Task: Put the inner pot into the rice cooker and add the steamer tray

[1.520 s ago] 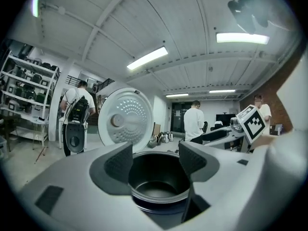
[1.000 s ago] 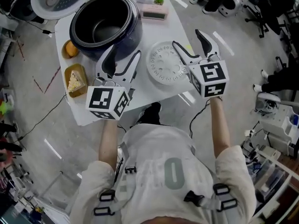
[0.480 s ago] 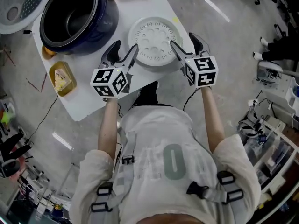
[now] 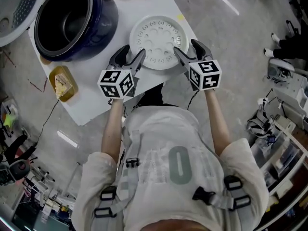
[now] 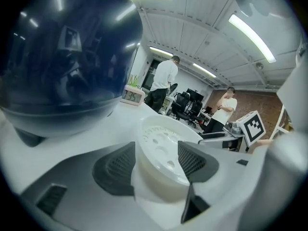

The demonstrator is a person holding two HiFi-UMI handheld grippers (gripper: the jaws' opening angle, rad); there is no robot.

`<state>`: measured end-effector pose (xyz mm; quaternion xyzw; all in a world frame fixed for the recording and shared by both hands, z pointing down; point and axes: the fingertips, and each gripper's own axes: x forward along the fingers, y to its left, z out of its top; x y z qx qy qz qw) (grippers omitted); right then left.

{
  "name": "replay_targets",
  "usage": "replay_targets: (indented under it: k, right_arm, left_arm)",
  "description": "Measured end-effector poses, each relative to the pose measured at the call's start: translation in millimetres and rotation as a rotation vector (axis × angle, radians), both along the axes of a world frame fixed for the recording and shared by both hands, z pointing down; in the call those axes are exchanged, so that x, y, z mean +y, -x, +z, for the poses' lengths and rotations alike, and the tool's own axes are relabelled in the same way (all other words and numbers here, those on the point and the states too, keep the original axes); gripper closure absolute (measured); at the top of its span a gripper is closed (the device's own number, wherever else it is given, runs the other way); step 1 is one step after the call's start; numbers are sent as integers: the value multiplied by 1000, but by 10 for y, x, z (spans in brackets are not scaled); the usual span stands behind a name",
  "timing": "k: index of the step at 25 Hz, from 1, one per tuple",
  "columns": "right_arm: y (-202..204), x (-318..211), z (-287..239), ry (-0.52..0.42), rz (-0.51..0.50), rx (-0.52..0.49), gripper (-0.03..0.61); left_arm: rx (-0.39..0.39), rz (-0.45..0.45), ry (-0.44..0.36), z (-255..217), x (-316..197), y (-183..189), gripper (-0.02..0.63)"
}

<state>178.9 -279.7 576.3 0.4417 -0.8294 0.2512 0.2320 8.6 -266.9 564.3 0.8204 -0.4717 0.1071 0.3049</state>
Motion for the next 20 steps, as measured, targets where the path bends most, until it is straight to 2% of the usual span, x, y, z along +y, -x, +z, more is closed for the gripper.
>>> replay_targets:
  k: [5,20]
  right_arm:
    - [37,22,84,25,-2,-13,258]
    - [120,71,30,16,-17,1,291]
  left_arm:
    - [-8,18,17,71,40,3,336]
    - [-66,110,-11,24,153,-58,370]
